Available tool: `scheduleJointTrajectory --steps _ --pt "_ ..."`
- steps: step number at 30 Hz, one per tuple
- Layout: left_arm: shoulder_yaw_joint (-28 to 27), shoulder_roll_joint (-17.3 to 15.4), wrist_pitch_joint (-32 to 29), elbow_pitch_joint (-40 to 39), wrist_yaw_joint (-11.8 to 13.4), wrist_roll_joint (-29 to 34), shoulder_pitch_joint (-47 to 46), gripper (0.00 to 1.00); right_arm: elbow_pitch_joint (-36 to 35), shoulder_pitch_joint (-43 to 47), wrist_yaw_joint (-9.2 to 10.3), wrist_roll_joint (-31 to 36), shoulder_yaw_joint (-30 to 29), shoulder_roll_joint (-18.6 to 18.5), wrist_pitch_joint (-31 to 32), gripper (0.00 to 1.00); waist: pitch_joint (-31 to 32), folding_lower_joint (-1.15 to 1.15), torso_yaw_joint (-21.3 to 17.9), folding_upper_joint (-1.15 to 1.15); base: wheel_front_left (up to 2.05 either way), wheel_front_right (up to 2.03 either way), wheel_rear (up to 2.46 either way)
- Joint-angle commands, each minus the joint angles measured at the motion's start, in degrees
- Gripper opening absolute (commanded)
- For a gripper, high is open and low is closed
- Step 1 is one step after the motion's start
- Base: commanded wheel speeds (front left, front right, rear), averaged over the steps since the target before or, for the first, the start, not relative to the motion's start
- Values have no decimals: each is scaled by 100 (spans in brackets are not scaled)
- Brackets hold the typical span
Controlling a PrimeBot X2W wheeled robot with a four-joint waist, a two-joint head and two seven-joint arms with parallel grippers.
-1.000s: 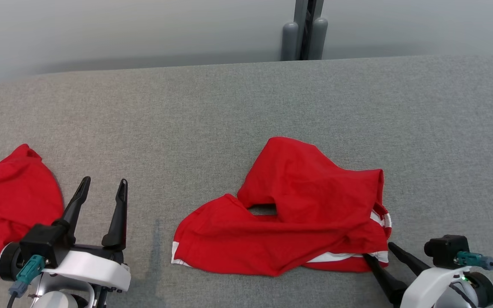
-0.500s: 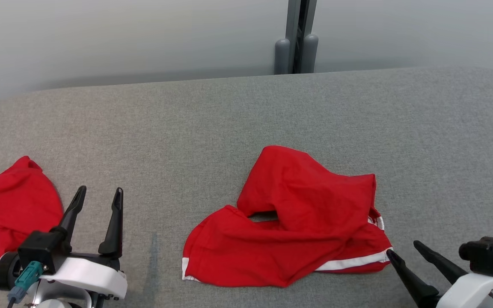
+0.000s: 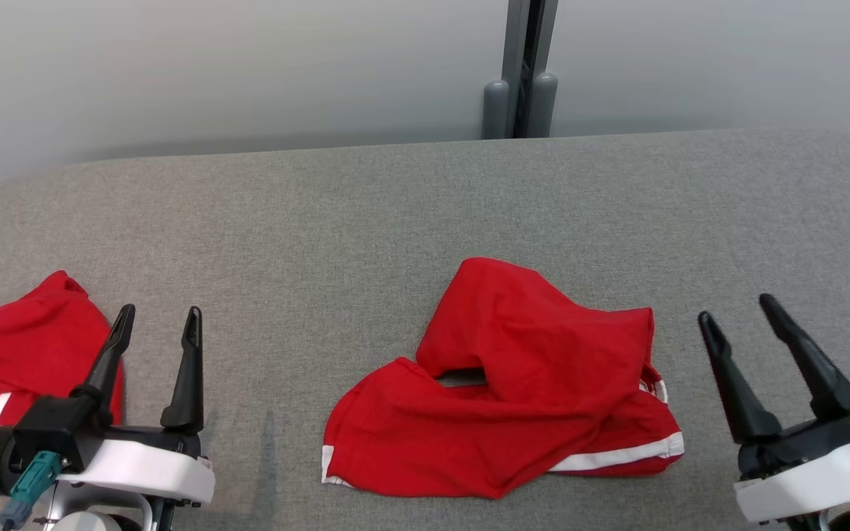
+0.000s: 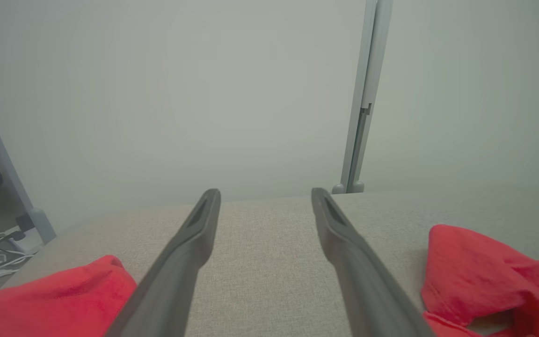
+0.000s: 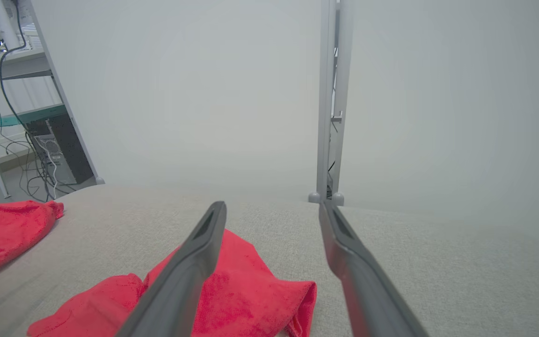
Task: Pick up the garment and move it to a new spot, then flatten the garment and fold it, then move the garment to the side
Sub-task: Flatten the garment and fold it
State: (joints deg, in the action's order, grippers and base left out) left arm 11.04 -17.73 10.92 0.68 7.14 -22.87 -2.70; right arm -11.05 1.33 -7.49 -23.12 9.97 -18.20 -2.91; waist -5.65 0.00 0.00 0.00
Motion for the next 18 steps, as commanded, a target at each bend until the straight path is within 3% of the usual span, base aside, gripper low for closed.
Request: scheduleJointTrajectory --steps 1,8,18 --pt "-20 -40 18 -44 45 31 71 100 55 -73 -1 182 -163 131 -203 100 23 0 9 0 0 0 0" --pt "37 -44 12 -233 142 97 240 100 470 -69 -1 714 -862 759 -662 100 90 0 44 0 0 0 0" --pt "169 23 49 -188 189 91 448 100 1057 -43 -1 699 -886 883 -669 100 103 0 118 0 0 0 0"
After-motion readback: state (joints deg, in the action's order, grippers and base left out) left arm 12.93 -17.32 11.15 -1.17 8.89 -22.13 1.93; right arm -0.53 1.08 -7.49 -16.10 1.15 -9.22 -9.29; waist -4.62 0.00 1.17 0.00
